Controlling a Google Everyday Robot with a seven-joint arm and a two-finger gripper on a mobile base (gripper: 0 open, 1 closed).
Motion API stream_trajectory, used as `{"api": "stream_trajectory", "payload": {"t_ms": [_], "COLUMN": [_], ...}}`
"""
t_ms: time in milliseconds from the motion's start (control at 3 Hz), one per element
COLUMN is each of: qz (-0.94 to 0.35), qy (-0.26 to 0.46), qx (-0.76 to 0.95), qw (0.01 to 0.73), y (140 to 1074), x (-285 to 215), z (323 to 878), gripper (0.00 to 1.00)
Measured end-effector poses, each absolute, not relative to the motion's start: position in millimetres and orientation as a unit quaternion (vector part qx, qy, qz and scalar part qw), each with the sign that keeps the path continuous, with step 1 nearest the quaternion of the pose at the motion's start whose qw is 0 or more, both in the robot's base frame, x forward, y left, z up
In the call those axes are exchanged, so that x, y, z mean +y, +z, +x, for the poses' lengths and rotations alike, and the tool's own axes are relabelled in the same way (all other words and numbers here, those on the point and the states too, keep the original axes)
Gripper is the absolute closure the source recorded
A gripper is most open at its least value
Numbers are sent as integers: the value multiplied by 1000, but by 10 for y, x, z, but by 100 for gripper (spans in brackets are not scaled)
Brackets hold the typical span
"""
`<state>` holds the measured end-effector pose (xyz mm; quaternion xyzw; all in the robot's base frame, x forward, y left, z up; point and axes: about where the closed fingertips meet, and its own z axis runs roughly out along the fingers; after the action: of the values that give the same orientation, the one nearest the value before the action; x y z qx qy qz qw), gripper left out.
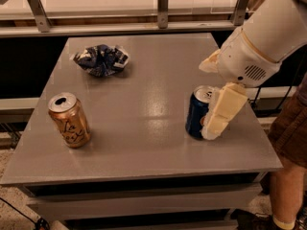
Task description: Move pepsi can near blue chip bag
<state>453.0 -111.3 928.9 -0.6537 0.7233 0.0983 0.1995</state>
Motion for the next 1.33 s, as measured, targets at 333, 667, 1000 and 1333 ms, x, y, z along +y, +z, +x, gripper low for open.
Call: {"api": "stream_trajectory", "payload": {"t_ms": [333, 667, 1000, 1333], "qz": [-660, -663, -663, -663], "qy": [106, 106, 105, 105], "qx": [718, 719, 719, 719], "qw": [193, 183, 180, 180], "y": [9133, 9036, 9033, 9044], "x": [-976, -864, -767, -768], "z": [4515, 4515, 4572, 4573], "gripper": [28, 52, 75, 98]}}
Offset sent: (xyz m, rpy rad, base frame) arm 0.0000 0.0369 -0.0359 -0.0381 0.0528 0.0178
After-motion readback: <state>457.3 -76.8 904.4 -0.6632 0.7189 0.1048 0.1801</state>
